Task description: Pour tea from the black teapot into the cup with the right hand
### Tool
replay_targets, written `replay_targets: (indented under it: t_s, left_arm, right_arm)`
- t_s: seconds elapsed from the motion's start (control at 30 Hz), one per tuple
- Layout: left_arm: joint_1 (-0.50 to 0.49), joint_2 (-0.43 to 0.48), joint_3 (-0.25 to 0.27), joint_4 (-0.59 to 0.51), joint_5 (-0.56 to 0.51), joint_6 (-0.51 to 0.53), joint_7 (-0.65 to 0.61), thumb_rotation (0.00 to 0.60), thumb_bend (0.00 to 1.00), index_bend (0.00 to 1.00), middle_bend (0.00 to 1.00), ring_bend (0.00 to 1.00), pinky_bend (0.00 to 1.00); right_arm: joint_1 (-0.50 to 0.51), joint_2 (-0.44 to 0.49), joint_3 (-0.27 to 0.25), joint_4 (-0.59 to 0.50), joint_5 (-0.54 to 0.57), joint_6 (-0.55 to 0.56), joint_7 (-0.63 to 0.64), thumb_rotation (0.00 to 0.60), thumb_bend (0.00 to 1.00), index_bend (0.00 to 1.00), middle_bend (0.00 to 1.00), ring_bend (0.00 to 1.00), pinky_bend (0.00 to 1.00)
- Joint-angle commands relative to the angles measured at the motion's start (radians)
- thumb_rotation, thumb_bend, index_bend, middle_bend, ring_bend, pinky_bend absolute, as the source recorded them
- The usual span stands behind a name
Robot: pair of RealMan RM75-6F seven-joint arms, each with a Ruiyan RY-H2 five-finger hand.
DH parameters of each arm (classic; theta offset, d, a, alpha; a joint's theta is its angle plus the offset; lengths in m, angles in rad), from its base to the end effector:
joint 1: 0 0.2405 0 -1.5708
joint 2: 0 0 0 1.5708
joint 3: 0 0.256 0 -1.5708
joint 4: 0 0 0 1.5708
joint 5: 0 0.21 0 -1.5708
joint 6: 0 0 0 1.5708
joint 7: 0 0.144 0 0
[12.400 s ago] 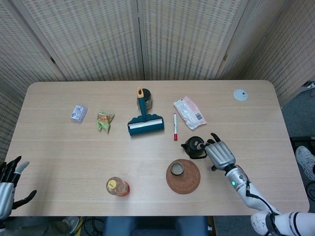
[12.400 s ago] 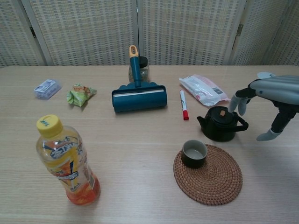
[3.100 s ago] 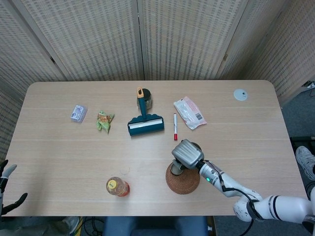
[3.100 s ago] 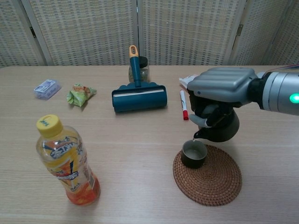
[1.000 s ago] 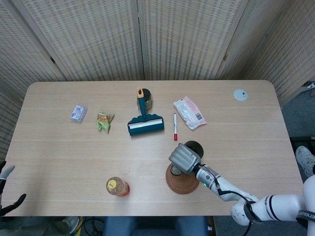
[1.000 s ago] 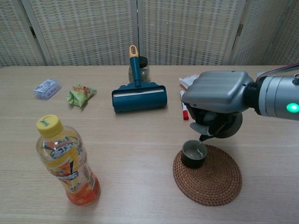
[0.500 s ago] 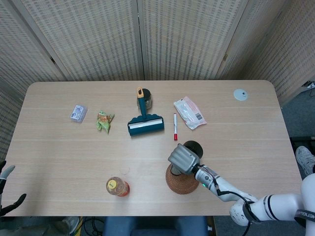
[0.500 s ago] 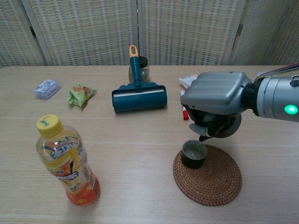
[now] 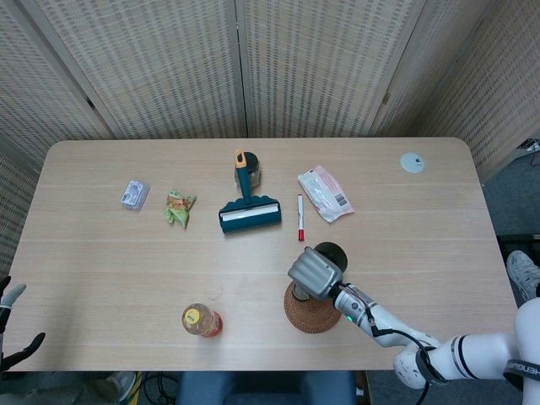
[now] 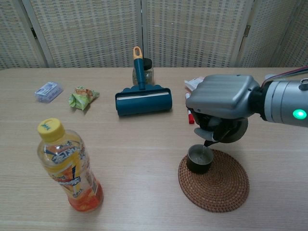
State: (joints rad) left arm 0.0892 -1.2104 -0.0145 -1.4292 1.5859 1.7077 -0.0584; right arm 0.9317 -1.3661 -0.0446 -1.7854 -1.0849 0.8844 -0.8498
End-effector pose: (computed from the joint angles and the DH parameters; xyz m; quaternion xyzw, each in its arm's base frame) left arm -0.3402 0.1155 0.1648 -0.5589 -0.3532 -0.3979 0.6361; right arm -0.1112 -0.2918 -0.0132 0.9040 -0.1269 0.2189 0.3447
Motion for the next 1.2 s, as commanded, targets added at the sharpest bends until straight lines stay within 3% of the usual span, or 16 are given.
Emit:
replay_targets:
  t_s: [0.03,0.5,0.97,1.13,1.2]
  left_arm:
    - [0.0,-0.001,0.0,0.0,0.0,-0.001,0.001,0.6,0.18,0.15,0.05,0.08,0.0]
    - [-0.002,0.002,0.001,-0.007,0.003,-0.004,0.008,0.6,0.18,0.15,0.05,0.08,0.0]
    - [-0.013,-0.003,0.002,-0.007,0.008,-0.018,0.015,0.6,0.18,0.15,0.05,0.08,0.0]
    - [-0.015,-0.004,0.002,-0.006,0.009,-0.019,0.015,0.6,0.18,0.15,0.05,0.08,0.0]
    - [-0.016,-0.005,0.003,-0.006,0.009,-0.02,0.015,0.6,0.18,0.15,0.05,0.08,0.0]
  right_arm:
    - [-0.005,0.0,0.003,0.0,-0.004,0.001,0.021,0.549,0.61,1.0,0.96,0.89,0.58]
    - [-0.049,0.022,0.024,-0.013,-0.012,0.018,0.164,0.557,0.6,1.0,0.96,0.89,0.58]
    - [-0.144,0.136,0.079,-0.053,-0.046,0.015,0.529,0.557,0.58,1.0,0.95,0.89,0.58]
    - [-0.169,0.158,0.091,-0.019,-0.056,0.023,0.595,0.559,0.57,1.0,0.94,0.88,0.57]
    - [-0.179,0.159,0.093,-0.003,-0.057,0.028,0.611,0.558,0.57,1.0,0.94,0.88,0.52]
